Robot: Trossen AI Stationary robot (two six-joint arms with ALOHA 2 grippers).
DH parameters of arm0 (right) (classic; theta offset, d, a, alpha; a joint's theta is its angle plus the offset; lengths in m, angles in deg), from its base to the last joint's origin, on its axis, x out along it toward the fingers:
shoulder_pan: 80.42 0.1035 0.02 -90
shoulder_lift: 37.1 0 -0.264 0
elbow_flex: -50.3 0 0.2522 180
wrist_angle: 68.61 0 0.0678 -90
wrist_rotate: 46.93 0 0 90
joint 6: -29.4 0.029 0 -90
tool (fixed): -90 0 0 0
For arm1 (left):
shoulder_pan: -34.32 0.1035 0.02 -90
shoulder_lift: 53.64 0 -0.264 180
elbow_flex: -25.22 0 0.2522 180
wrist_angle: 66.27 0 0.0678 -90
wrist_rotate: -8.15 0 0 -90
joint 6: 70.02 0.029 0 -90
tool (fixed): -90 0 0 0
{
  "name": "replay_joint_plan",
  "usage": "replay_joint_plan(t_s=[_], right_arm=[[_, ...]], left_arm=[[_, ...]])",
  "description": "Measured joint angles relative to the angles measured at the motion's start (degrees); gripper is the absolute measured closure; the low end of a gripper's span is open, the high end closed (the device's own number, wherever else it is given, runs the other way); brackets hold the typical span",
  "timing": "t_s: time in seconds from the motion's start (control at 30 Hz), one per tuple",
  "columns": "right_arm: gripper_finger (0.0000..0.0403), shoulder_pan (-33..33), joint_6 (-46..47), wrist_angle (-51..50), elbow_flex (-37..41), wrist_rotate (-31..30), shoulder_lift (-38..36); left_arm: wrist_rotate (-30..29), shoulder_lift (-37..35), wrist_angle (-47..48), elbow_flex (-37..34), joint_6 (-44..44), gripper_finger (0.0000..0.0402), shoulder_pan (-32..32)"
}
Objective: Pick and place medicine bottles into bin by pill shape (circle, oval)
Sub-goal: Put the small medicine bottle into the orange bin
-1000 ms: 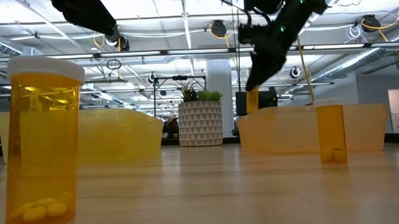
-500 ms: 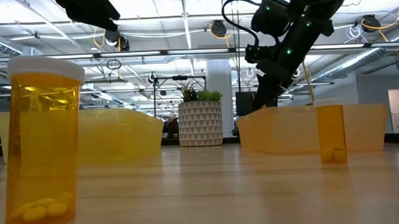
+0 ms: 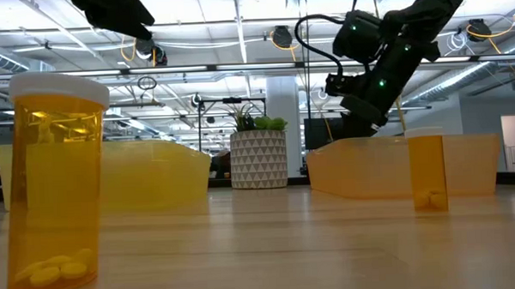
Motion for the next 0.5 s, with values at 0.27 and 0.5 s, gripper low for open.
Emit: replay_joint_plan(t_s=[0.27, 0.5], right_arm=[[0.0250, 0.02, 0.97, 1.26, 0.78, 0.04, 0.00], [0.0200, 0.16, 2.51, 0.81, 0.78, 0.22, -1.05]], left_arm=[[0.00, 0.00, 0.04, 0.00, 0.04, 0.0066, 0.00], [0.45, 0.00, 0.31, 0.00, 0.09, 0.0066, 0.01]])
